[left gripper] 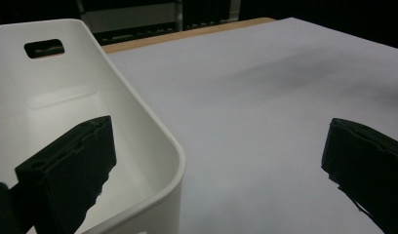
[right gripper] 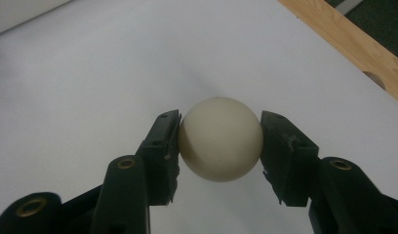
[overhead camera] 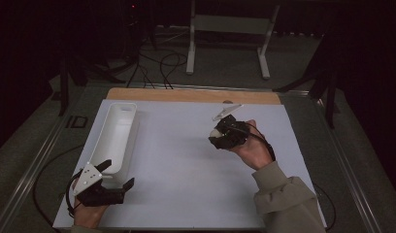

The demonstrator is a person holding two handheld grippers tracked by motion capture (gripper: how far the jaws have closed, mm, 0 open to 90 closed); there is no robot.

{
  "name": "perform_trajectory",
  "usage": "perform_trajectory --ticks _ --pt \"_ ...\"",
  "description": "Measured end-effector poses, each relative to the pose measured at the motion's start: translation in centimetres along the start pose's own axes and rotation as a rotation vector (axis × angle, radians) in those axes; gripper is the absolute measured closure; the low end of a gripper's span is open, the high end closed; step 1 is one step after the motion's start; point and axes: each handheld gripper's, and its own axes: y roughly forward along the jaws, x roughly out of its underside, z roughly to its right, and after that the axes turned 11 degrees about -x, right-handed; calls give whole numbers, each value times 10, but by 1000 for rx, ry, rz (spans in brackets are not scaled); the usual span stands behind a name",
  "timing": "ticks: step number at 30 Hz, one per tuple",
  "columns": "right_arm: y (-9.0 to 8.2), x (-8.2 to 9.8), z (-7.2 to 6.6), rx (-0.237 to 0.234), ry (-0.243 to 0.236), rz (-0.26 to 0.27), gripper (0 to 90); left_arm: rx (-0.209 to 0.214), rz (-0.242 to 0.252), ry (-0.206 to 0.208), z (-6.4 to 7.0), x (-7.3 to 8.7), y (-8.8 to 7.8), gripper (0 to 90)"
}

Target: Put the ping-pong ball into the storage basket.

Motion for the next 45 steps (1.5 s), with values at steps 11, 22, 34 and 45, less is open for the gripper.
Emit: perform_trajectory --ticks 11,22,34,45 --pt "3 -7 -6 -7 -7 11 508 1 -2 0 0 0 0 0" --pt "6 -13 -12 -12 -18 18 508 0 -1 0 0 0 0 0" --pt "10 -22 -19 -21 -37 24 508 1 -2 0 -1 0 0 0" --pt "16 -28 -23 -25 -51 21 508 3 -3 -3 -1 0 0 0"
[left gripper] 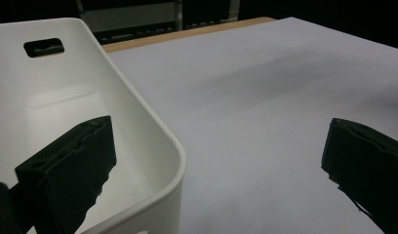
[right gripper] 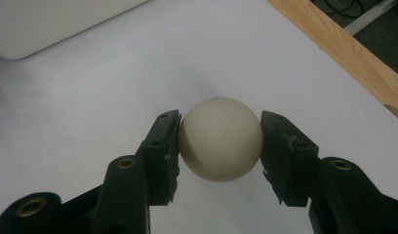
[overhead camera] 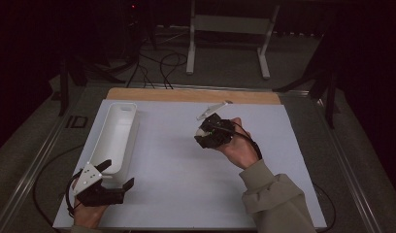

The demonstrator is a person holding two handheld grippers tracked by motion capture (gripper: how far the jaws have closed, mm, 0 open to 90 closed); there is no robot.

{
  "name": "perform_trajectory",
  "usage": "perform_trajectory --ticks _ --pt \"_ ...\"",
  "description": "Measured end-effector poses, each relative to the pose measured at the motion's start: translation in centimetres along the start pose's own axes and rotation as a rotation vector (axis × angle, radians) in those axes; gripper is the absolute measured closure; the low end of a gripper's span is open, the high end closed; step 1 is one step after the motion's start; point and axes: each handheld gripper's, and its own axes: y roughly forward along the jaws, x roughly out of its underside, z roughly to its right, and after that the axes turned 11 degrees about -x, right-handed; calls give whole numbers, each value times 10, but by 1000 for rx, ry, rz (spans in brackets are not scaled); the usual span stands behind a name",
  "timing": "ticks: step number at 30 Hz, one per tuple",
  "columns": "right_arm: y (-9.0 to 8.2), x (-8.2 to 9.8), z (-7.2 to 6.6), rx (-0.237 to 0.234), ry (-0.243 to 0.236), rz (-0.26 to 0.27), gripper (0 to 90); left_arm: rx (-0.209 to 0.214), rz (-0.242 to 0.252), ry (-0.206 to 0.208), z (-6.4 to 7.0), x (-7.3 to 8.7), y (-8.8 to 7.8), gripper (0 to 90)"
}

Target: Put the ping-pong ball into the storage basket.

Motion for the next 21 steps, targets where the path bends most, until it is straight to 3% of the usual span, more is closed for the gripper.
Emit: perform_trajectory --ticks 21 --pt "9 -13 -4 -6 -10 4 508 1 -1 0 0 0 0 0"
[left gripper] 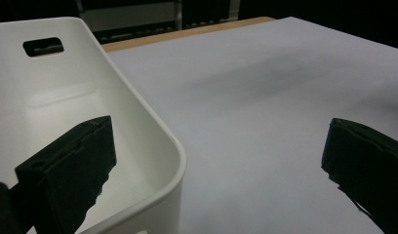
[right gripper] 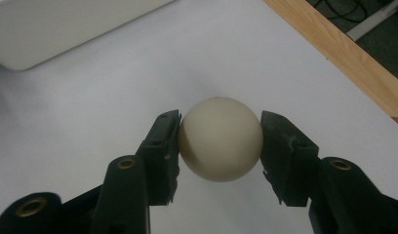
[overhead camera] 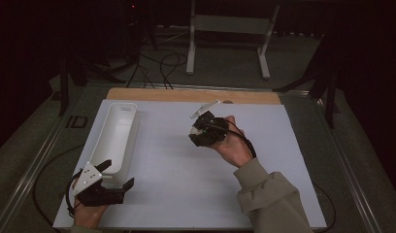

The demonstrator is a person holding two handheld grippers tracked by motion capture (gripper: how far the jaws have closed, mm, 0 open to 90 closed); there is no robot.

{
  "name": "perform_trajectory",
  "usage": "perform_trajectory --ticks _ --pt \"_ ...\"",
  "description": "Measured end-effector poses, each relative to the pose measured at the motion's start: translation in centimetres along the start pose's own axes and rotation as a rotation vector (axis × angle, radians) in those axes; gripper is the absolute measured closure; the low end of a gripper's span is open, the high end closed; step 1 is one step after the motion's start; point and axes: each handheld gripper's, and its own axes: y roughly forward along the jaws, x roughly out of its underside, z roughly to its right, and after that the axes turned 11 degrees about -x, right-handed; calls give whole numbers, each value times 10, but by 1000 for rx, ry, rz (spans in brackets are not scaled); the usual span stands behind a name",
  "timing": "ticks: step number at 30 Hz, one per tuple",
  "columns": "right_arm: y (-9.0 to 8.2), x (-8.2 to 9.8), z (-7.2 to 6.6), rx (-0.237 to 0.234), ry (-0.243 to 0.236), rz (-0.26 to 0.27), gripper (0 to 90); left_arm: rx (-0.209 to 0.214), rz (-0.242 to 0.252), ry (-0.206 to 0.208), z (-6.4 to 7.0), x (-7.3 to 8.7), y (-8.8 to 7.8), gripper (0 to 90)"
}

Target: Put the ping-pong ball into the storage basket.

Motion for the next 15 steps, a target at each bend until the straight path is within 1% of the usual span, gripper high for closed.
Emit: perform_trajectory --ticks 5,6,9,15 --pt "1 -3 -1 -7 8 4 508 0 -1 1 0 0 0 0" --pt "1 -3 -1 -9 2 5 508 0 0 0 0 0 0 0" --pt "2 -5 -1 -27 13 15 508 0 1 0 0 0 0 0" --pt "4 -7 -1 -27 13 13 508 1 -1 -1 0 0 0 0"
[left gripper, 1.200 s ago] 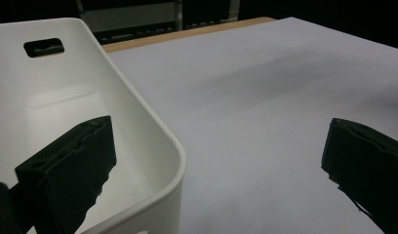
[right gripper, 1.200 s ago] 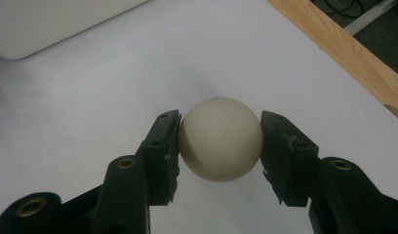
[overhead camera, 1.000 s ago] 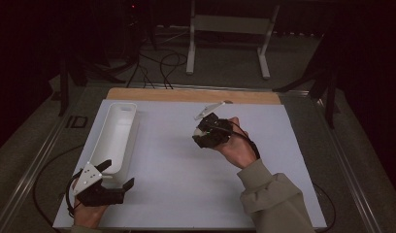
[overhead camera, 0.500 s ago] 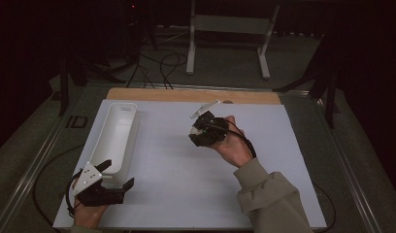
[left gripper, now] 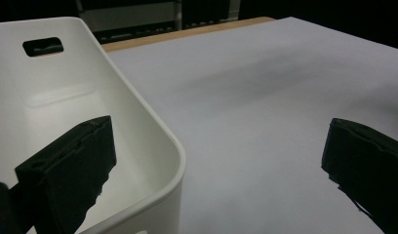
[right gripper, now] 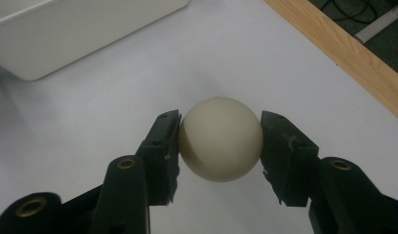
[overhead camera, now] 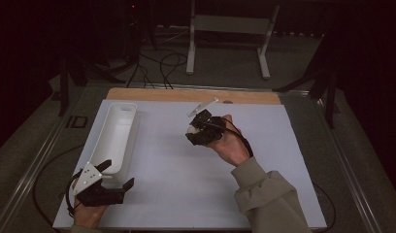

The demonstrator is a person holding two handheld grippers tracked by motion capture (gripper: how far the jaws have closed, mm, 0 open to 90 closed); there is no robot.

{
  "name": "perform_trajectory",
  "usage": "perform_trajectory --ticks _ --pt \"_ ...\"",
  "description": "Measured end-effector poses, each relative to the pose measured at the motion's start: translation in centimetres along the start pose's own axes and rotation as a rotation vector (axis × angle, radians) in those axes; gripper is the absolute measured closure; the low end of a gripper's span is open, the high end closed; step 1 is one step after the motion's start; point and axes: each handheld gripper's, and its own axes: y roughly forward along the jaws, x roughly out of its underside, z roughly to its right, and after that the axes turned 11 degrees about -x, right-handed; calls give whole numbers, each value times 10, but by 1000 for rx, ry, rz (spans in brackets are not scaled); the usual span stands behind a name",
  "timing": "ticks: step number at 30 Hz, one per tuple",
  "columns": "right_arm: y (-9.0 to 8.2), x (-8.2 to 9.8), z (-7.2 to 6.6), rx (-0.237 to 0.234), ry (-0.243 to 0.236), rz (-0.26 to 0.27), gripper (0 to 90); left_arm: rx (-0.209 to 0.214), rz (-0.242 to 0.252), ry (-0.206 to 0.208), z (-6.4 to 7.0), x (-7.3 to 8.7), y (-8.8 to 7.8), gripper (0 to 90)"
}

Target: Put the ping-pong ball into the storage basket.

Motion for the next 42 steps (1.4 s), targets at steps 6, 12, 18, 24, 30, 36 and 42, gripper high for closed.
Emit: perform_trajectory --ticks 6,12,18,24,30,36,42 --pt "1 -3 -2 2 -6 1 508 0 0 1 0 0 0 0" --pt "3 -5 -3 2 -10 2 508 0 1 0 0 0 0 0" --pt "6 -7 -4 -6 -14 5 508 0 1 0 0 0 0 0" --pt "8 -10 -7 -8 -17 5 508 0 0 0 0 0 0 0" --pt "10 -13 -9 -13 -23 7 508 0 1 0 0 0 0 0" --pt "12 -16 -10 -15 -30 12 508 1 0 0 0 0 0 0" --pt "13 -18 -12 -17 -32 12 508 1 0 1 0 0 0 0"
